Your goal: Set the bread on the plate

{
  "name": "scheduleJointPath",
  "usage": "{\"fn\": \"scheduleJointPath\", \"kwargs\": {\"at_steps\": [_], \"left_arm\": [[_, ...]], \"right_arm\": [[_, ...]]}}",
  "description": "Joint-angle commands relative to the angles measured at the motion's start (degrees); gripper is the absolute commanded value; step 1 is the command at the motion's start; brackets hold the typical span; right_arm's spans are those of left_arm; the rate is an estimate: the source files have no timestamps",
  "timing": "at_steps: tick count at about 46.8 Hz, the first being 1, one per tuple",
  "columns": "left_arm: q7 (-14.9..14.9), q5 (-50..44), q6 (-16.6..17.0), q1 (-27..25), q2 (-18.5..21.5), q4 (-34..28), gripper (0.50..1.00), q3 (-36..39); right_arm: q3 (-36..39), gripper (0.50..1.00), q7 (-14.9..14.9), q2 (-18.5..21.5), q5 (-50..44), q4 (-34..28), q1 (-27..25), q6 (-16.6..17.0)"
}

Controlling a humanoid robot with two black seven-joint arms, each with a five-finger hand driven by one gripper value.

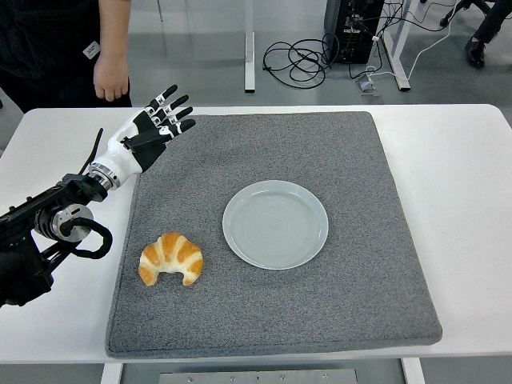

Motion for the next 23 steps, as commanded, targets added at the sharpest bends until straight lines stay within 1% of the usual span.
{"fn": "scheduleJointPath", "kwargs": {"at_steps": [1,12,23], "left_arm": [[-0.1,0.0,0.1,0.0,0.0,0.0,0.968,0.0],[0.3,0.3,0.3,0.0,0.0,-0.1,0.968,0.0],[0.0,-0.3,0.6,0.0,0.0,0.0,0.968,-0.1]], "right_arm": [[0.0,1.000,0.0,0.0,0.0,0.0,0.0,0.0],[0.0,1.000,0.0,0.0,0.0,0.0,0.0,0.0],[0.0,1.000,0.0,0.0,0.0,0.0,0.0,0.0]]}}
